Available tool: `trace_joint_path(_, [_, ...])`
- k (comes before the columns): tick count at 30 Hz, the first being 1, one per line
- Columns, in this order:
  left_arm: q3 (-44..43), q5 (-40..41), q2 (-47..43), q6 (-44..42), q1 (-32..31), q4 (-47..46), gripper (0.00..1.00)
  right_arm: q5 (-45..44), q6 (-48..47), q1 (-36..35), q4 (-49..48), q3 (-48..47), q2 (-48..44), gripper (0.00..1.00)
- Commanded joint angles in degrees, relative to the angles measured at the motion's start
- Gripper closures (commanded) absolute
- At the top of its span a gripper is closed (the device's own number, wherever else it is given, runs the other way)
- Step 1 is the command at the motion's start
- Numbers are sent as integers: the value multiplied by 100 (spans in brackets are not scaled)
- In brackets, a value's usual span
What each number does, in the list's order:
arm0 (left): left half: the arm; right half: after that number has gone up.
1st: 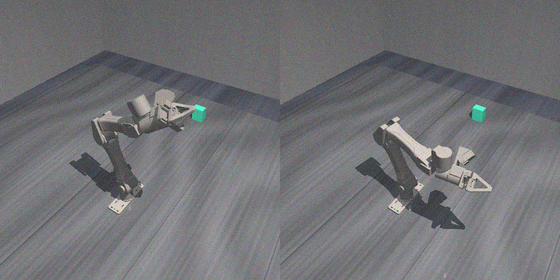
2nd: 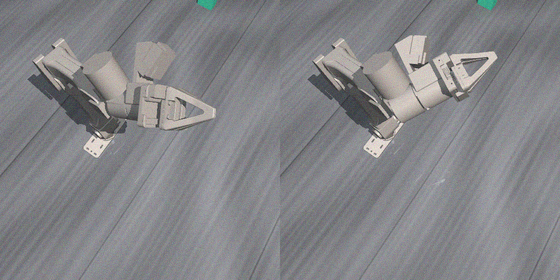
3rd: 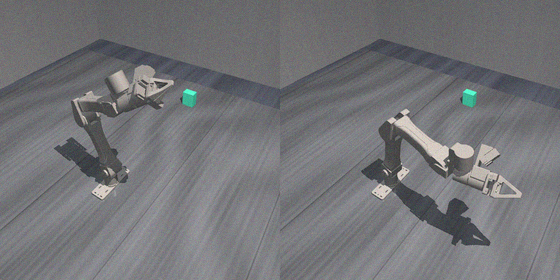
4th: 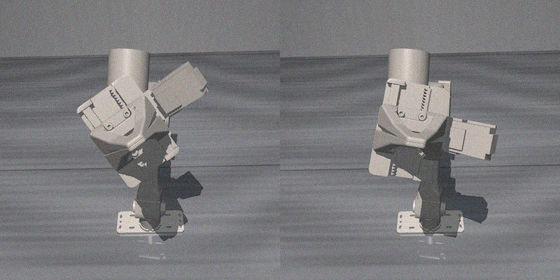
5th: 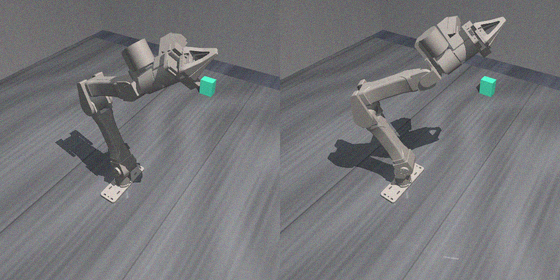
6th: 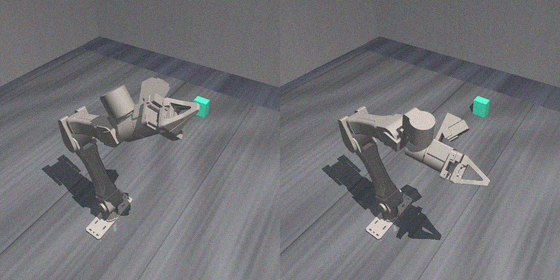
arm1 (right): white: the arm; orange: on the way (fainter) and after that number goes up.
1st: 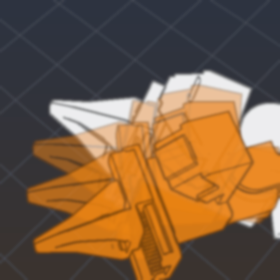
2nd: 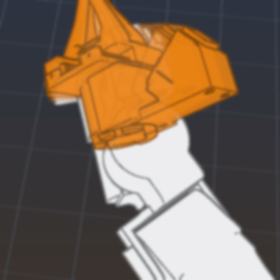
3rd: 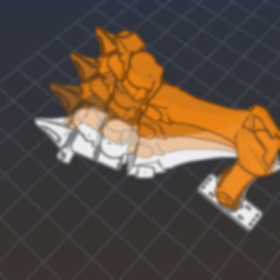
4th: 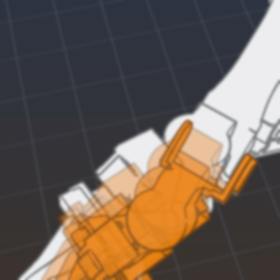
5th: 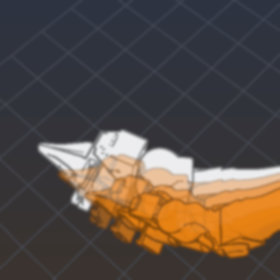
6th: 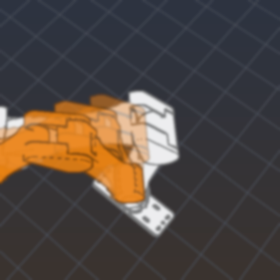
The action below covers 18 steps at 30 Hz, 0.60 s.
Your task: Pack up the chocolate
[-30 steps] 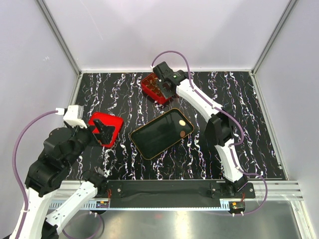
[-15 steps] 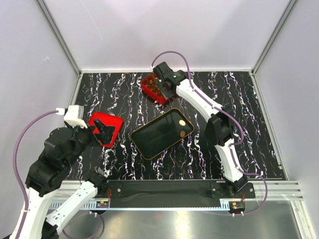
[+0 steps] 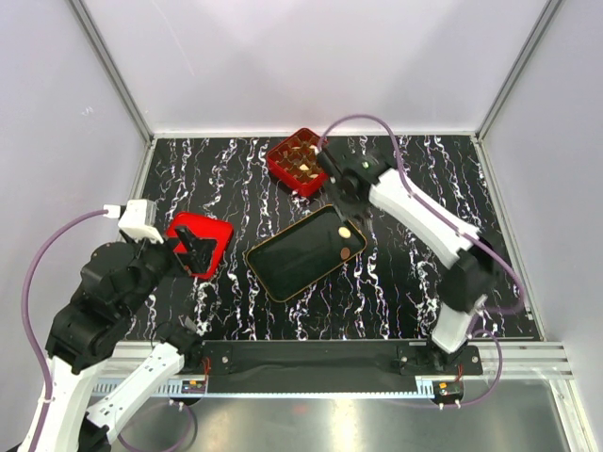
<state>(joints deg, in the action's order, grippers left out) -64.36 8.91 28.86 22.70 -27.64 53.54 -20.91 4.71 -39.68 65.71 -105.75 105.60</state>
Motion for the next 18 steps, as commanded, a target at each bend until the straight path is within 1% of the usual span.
trace_joint_path(1, [-147, -29, -109, -46, 22, -203, 1, 271, 661, -382, 179, 695, -1013, 48])
trace_joint_path(2, [-139, -38, -118, -29, 22, -221, 1, 437, 732, -443, 248, 949, -1268, 48])
trace_joint_path(4, [-138, -82, -144, -2, 22, -221, 1, 578, 978, -610, 302, 1205, -1471, 48])
trace_joint_path(7, [-138, -91, -170, 33, 22, -204, 1, 798, 1084, -812, 390, 1627, -1674, 48])
trace_joint_path(11, [-112, -82, -214, 59, 22, -195, 1, 720, 1111, -918, 399, 2014, -1744, 47])
trace_joint_path(15, [-147, -73, -249, 77, 22, -116, 1, 518, 1094, -919, 398, 2138, -1727, 47])
trace_joint_path(18, [-217, -21, -258, 42, 22, -45, 1, 587, 1085, -910, 337, 2243, -1692, 47])
